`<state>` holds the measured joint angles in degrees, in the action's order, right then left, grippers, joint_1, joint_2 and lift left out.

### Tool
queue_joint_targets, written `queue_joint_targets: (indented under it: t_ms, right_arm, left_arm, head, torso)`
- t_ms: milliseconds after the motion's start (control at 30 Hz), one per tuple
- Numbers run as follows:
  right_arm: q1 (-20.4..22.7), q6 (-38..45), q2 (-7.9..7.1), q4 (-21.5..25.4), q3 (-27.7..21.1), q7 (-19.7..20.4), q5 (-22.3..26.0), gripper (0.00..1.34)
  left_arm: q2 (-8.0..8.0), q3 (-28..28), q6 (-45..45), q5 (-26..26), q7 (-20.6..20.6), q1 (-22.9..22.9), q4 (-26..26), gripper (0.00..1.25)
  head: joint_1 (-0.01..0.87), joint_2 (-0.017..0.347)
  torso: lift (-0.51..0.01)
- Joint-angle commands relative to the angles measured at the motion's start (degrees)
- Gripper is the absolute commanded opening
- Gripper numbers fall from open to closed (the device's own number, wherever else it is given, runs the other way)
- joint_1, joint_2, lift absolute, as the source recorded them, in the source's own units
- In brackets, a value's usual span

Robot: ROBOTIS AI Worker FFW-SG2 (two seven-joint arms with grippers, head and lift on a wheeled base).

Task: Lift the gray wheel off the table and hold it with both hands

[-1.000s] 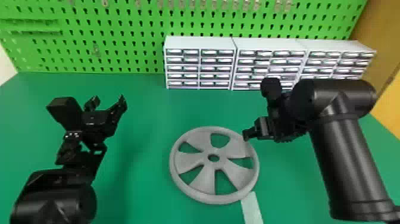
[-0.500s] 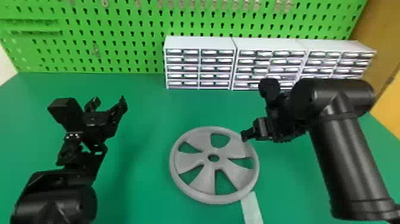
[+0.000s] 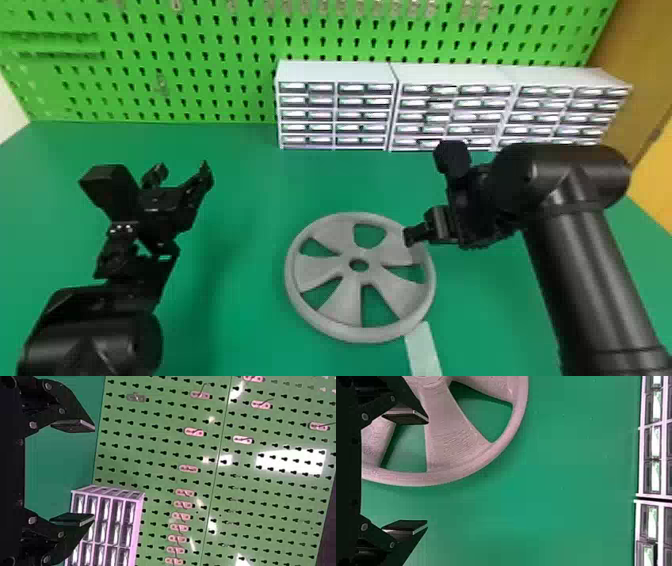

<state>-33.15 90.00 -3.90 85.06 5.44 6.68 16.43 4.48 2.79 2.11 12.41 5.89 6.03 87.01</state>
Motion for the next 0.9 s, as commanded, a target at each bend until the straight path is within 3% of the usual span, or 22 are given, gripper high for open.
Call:
queue_joint_targets:
  t_ms: [0,867]
  right_arm:
    - [0.4,0.1,-0.14,-0.2,-0.1,0.0,0.1,0.98]
    - [1.6,0.1,-0.5,-4.6,1.3,0.0,1.6,0.98]
  left_arm:
    - [0.0,-0.1,0.0,0.0,0.0,0.0,0.0,0.79]
    - [0.0,-0.3,0.0,0.0,0.0,0.2,0.0,0.79]
  head:
    - [0.711,0.015]
    - [0.711,0.015]
  torso:
    - [-0.098]
    - [-0.098]
